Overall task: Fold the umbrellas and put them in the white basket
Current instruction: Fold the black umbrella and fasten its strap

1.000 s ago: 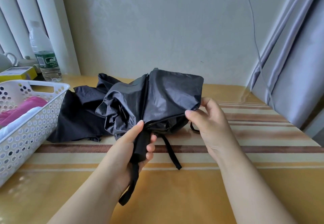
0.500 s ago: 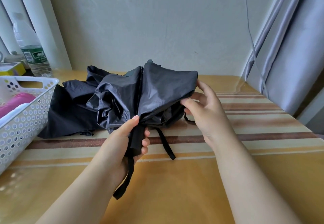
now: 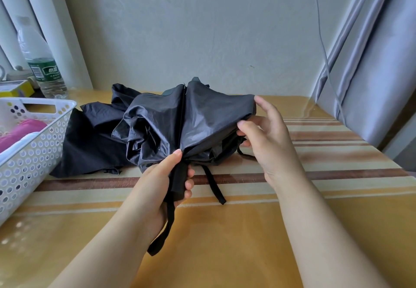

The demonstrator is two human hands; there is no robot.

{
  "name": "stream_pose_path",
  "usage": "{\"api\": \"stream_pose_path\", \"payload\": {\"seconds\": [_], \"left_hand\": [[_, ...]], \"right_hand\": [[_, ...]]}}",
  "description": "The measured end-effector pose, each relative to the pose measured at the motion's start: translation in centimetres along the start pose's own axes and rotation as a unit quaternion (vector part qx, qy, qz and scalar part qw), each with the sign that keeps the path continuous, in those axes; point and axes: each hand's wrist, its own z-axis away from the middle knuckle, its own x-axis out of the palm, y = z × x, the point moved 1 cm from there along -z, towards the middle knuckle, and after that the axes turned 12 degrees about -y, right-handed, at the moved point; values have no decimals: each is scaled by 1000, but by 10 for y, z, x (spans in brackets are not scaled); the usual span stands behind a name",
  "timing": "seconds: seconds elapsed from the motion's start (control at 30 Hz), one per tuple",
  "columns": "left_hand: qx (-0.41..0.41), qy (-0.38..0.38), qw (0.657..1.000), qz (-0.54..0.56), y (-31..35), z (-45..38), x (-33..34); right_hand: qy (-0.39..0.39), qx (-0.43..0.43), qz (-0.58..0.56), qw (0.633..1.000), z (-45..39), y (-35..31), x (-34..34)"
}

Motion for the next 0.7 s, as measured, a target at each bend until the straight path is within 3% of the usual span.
{"api": "stream_pose_path", "payload": {"seconds": [0.2,0.37,0.47,0.53,0.6,0.63,0.7], "left_hand": [[15,13,997,-79,0,9,5],[28,29,991,-126,-2,9,9],[40,33,988,-148,-3,9,8],[47,32,987,-153,-2,10,9],[57,30,989,-131,2,11,10],[65,30,991,-111,4,11,10],[77,30,994,-71,8,13,12]], "right_hand": [[26,-6,65,998,5,-6,-1],[14,38,219,975,10,-6,-1],[22,62,197,978,10,-3,0],[65,-74,248,964,13,-12,2],[125,-247,343,898,17,-23,2],[149,-297,357,873,20,-26,4],[170,-296,305,889,23,-23,8]]}}
